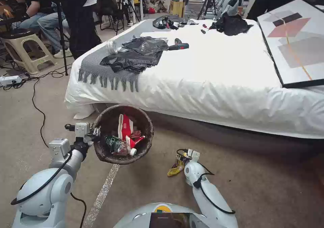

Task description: Pick up the trash bin, then pick up the garbage from the floor and place it into the trash bin.

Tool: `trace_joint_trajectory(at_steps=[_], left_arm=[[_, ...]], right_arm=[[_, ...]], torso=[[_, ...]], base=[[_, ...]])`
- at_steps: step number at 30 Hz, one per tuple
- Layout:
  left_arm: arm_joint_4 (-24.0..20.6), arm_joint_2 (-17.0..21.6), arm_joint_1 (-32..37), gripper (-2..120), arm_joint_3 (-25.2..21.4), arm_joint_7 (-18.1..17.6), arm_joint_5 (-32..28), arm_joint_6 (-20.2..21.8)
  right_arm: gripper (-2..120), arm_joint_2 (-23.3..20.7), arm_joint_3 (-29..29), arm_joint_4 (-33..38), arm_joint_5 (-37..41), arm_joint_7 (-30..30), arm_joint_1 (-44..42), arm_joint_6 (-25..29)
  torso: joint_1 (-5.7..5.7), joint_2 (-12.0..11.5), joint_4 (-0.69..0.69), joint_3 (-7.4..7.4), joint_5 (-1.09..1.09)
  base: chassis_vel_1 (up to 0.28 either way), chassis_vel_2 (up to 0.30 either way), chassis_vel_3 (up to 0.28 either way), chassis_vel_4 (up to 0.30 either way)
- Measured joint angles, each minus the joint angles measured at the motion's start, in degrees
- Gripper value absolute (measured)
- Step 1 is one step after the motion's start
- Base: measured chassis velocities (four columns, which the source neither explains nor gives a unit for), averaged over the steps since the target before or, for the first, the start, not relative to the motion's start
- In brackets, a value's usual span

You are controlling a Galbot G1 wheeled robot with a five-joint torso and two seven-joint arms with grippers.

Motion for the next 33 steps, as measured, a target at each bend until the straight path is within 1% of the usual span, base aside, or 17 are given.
trace_joint_trajectory(at_steps=[3, 4, 7, 8, 11, 12, 13, 16, 17, 20, 22, 25, 26, 29, 30, 32, 33], left_arm=[[0.00, 0.02, 0.03, 3, 0.00, 0.02, 0.00, 0.00], [0.00, 0.02, 0.03, 3, 0.00, 0.02, 0.00, 0.00], [-0.01, 0.15, 0.09, 3, -0.03, 0.03, 0.00, 0.00], [-0.01, 0.15, 0.09, 3, -0.03, 0.03, 0.00, 0.00], [-0.13, 0.17, 0.07, 3, -0.06, 0.03, 0.00, 0.00], [-0.13, 0.17, 0.07, 3, -0.06, 0.03, 0.00, 0.00], [-0.18, 0.14, 0.08, 3, -0.06, 0.03, 0.00, 0.00], [-0.28, -0.02, 0.07, 3, -0.01, 0.03, 0.00, 0.00], [-0.28, -0.02, 0.07, 3, -0.01, 0.03, 0.00, 0.00], [-0.40, -0.08, 0.15, 3, 0.01, 0.03, 0.03, 0.00], [-0.43, -0.08, 0.18, 3, -0.02, 0.03, 0.03, 0.00], [-0.60, -0.05, 0.31, 3, -0.20, 0.04, 0.04, -0.05], [-0.60, -0.05, 0.31, 3, -0.20, 0.04, 0.04, -0.05], [-0.75, -0.05, 0.29, 3, -0.22, 0.05, 0.04, -0.08], [-0.75, -0.05, 0.29, 3, -0.22, 0.05, 0.04, -0.08], [-0.83, -0.08, 0.27, 3, -0.17, 0.04, 0.05, -0.10], [-0.96, -0.08, 0.28, 3, -0.15, 0.04, 0.05, -0.12]], right_arm=[[85, 0.07, -0.01, 0.13, 0.00, 0.01, -0.23, 0.00], [85, 0.07, -0.01, 0.13, 0.00, 0.01, -0.23, 0.00], [77, 0.09, -0.01, 0.54, 0.00, 0.00, -0.65, 0.05], [77, 0.09, -0.01, 0.54, 0.00, 0.00, -0.65, 0.05], [68, -0.10, -0.01, 1.71, -0.01, 0.26, -1.41, 0.09], [68, -0.10, -0.01, 1.71, -0.01, 0.26, -1.41, 0.09], [64, -0.21, 0.00, 2.34, -0.01, 0.47, -1.77, 0.09], [54, -0.40, -0.07, 3.70, 0.01, 0.97, -2.63, 0.12], [54, -0.40, -0.07, 3.70, 0.01, 0.97, -2.63, 0.12], [42, -0.46, -0.21, 4.54, 0.09, 1.34, -3.11, 0.26], [40, -0.49, -0.23, 4.77, 0.09, 1.41, -3.24, 0.31], [23, -0.55, -0.40, 5.59, 0.14, 1.63, -3.57, 0.48], [23, -0.55, -0.40, 5.59, 0.14, 1.63, -3.57, 0.48], [11, -0.55, -0.43, 6.51, 0.13, 1.82, -3.76, 0.80], [11, -0.55, -0.43, 6.51, 0.13, 1.82, -3.76, 0.80], [0, -0.60, -0.43, 7.01, -0.37, 1.87, -3.93, 1.19], [0, -0.71, -0.39, 7.61, -0.94, 1.87, -4.14, 1.48]], torso=[[0.00, 0.00, -0.02, 0.00, -0.02], [0.00, 0.00, -0.02, 0.00, -0.02], [0.00, 0.01, 0.00, 0.00, -0.01], [0.00, 0.01, 0.00, 0.00, -0.01], [0.00, -0.01, 0.03, 0.01, 0.05], [0.00, -0.01, 0.03, 0.01, 0.05], [0.00, -0.02, 0.04, 0.02, 0.07], [0.01, -0.02, 0.02, 0.02, 0.06], [0.01, -0.02, 0.02, 0.02, 0.06], [0.01, -0.02, 0.04, 0.02, 0.07], [0.01, -0.02, 0.04, 0.02, 0.06], [0.01, -0.02, 0.03, 0.02, 0.07], [0.01, -0.02, 0.03, 0.02, 0.07], [0.01, -0.02, 0.04, 0.01, 0.04], [0.01, -0.02, 0.04, 0.01, 0.04], [0.01, -0.02, 0.02, 0.01, 0.03], [0.01, -0.02, 0.01, 0.01, 0.03]], base=[[0.000, 0.000, 0.000, 0.000], [0.000, 0.000, 0.000, 0.000], [0.000, 0.000, 0.000, 0.000], [0.000, 0.000, 0.000, 0.000], [0.000, 0.000, 0.000, 0.000], [0.000, 0.000, 0.000, 0.000], [0.000, 0.000, 0.000, 0.000], [0.000, 0.000, 0.000, 0.000], [0.000, 0.000, 0.000, 0.000], [0.000, 0.000, 0.000, 0.000], [0.000, 0.000, 0.000, 0.000], [0.000, 0.000, 0.000, 0.000], [0.000, 0.000, 0.000, 0.000], [0.000, 0.000, 0.000, 0.000], [0.000, 0.000, 0.000, 0.000], [0.000, 0.000, 0.000, 0.000], [0.000, 0.000, 0.000, 0.000]])
